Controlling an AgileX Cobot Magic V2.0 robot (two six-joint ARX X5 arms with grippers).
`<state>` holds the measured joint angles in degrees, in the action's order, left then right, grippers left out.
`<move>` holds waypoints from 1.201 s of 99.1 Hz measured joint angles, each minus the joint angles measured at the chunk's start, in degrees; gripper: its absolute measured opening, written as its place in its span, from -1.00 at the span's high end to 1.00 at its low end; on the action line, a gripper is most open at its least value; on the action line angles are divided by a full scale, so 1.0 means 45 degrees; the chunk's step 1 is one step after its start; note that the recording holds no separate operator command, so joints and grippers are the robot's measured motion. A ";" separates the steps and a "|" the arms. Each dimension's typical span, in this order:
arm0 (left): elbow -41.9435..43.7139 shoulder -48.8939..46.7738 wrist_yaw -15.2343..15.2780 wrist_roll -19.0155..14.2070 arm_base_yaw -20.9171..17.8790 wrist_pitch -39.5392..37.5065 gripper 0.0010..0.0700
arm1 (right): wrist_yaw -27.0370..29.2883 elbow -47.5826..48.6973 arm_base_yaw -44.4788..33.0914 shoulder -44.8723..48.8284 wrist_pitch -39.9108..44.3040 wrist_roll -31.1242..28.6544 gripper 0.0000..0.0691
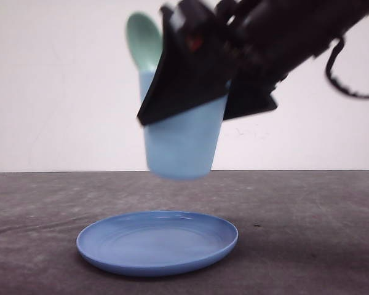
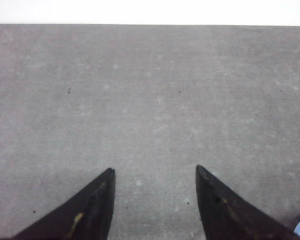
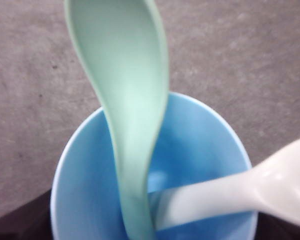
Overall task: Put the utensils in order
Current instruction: 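Lower the cup onto the center of the blue plate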
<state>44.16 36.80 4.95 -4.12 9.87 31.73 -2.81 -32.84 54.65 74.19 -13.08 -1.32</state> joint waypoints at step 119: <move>0.0000 0.0000 0.0000 0.0005 0.0000 0.0058 0.15 | -0.0024 0.0000 -0.0500 0.2778 -0.2147 -0.0777 -0.38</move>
<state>44.16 36.80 4.95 -4.10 9.87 31.99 -2.92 -32.84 52.40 86.70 -22.74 -4.82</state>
